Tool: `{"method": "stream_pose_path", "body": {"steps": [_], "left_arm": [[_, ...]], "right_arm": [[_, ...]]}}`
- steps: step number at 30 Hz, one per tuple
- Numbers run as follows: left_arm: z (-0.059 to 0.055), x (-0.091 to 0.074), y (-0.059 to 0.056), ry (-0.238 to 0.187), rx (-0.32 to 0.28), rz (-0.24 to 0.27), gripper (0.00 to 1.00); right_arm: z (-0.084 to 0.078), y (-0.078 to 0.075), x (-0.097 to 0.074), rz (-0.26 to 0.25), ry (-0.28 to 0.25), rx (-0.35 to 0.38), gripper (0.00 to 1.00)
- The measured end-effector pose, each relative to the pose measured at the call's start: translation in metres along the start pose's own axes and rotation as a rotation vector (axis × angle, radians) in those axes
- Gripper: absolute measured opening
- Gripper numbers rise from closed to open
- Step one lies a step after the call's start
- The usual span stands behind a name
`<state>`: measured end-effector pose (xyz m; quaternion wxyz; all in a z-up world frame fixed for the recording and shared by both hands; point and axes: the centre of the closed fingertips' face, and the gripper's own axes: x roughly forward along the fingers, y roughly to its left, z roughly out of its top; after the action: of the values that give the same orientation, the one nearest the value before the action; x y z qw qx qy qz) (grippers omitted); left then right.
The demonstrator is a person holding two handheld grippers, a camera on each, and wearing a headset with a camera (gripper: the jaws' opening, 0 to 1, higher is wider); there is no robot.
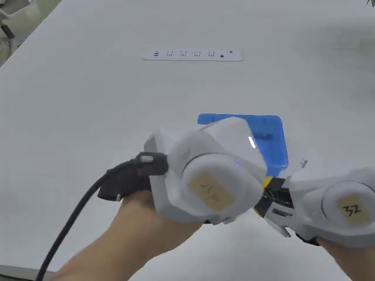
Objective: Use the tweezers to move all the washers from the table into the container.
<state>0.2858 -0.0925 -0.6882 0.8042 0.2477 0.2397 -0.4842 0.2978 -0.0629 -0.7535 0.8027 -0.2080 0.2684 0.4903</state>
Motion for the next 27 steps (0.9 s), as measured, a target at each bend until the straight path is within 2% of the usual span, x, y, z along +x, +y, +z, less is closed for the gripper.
{"method": "stream_pose_path", "body": {"steps": [6, 16, 27], "left_arm": [[0.011, -0.006, 0.01, -0.023, -0.001, 0.007, 0.0], [0.028, -0.013, 0.023, -0.045, 0.046, 0.038, 0.0], [0.042, -0.006, 0.038, -0.059, 0.08, 0.052, 0.0]], "right_arm": [[0.014, -0.006, -0.005, -0.011, -0.021, -0.004, 0.04], [0.033, -0.02, -0.01, -0.036, -0.054, -0.026, 0.04], [0.043, -0.044, -0.014, -0.081, -0.07, -0.031, 0.04]]}}
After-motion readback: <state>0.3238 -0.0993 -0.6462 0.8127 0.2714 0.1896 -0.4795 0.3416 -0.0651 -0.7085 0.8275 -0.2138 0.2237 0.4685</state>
